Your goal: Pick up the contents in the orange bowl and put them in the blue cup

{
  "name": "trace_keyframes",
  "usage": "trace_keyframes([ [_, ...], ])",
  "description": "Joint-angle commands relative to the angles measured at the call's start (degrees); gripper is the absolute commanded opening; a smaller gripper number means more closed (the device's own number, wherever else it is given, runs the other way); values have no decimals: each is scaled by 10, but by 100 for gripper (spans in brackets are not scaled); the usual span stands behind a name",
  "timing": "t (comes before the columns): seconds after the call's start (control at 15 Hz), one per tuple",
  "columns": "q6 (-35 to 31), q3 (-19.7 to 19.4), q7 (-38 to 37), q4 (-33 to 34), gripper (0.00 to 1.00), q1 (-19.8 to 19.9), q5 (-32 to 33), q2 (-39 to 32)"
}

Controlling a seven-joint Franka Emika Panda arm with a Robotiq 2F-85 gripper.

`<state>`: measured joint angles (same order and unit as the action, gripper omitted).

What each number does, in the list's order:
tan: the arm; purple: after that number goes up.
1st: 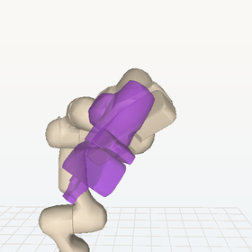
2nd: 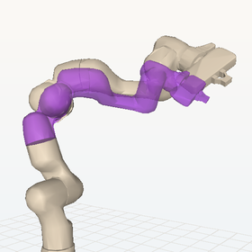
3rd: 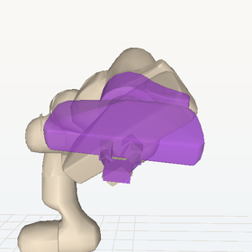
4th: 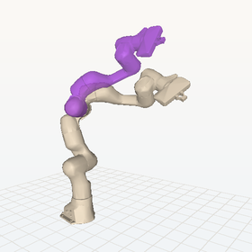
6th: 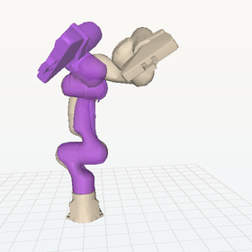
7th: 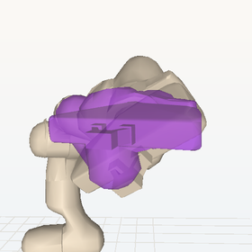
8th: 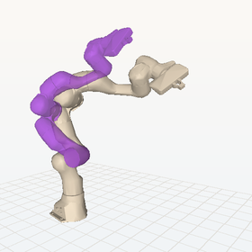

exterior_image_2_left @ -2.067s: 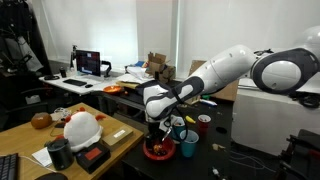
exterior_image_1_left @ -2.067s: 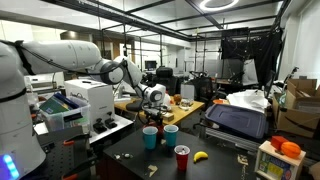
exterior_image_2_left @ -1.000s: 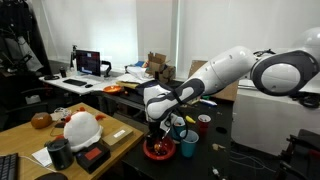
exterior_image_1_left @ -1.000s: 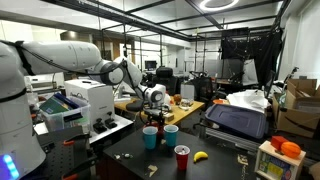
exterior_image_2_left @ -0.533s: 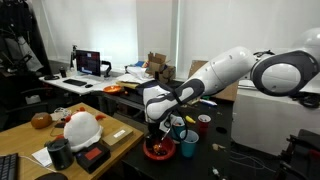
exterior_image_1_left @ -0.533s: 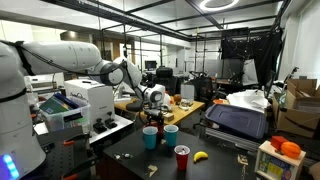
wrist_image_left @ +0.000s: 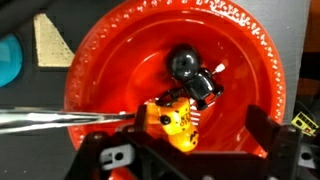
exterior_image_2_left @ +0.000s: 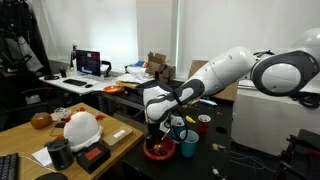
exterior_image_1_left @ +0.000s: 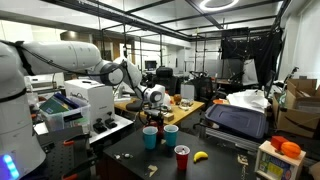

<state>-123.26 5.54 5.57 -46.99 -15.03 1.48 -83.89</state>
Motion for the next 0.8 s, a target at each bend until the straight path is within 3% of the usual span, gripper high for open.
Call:
trace_keyframes([
  [0.0,-5,4,18,-5,74,2,1,0],
  [0.53,-7,3,30,-7,14,1,2,-3],
  [0.73,-5,-2,25,-3,11,0,4,-2],
])
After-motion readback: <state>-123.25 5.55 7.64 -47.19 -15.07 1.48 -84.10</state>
